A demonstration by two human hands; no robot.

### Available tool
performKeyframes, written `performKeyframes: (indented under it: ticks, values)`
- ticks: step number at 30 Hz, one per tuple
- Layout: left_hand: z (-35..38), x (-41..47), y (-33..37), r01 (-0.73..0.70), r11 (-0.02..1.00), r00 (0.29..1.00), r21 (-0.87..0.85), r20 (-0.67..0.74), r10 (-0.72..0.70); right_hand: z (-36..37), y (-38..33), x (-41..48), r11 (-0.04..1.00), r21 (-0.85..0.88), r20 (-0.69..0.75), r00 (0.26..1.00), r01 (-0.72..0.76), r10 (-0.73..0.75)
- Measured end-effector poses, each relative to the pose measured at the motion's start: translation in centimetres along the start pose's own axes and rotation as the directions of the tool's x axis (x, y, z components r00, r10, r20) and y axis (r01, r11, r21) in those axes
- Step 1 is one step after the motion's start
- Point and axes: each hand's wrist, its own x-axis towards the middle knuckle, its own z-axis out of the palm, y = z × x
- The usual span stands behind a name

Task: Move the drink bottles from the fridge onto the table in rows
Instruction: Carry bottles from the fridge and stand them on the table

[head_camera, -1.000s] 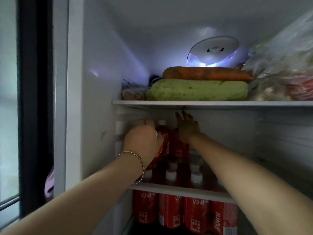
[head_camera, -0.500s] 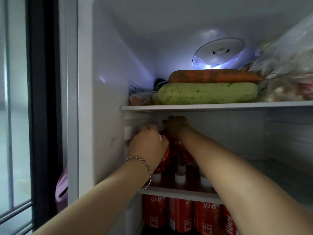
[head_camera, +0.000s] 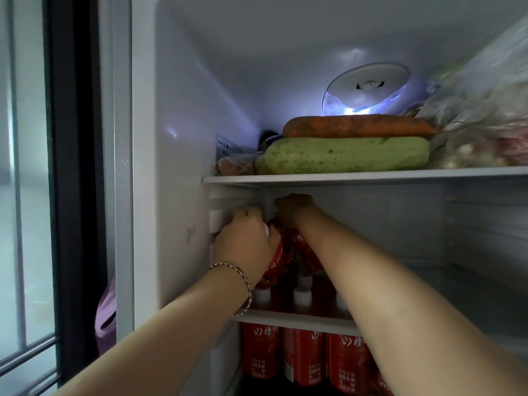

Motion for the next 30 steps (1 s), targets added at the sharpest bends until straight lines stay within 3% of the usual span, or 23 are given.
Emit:
performKeyframes:
  ticks: [9, 15, 21, 26, 30]
  values:
    - [-0.3, -0.1, 0.1, 0.008, 1.0, 1.0, 0.003, 0.012, -0.008, 1.2, 1.4, 0.1, 0.982, 0.184, -0.153, 0.988, 0.047, -0.019]
    - [-0.4, 0.0, 0.3, 0.019, 1.0, 1.0, 0.018, 0.0, -0.019, 0.8, 0.4, 0.8, 0.99, 0.123, -0.088, 0.994, 0.07, -0.06]
    - [-0.2, -0.1, -0.3, 0.001, 1.0, 1.0, 0.0, -0.025, -0.001, 2.5, -1.8, 2.1, 0.967, 0.255, 0.013, 1.0, 0.001, -0.004]
    - [-0.1, 0.0, -0.1, 0.007, 1.0, 1.0, -0.004, -0.027, -0.007, 2.7, -1.6, 2.3, 0.968, 0.235, -0.008, 0.996, -0.084, 0.088]
    - [0.0, 0.1, -0.1, 0.011, 1.0, 0.999, -0.001, -0.031, -0.012, 1.7, -0.2, 1.2, 0.977, 0.209, -0.046, 0.997, -0.047, 0.058]
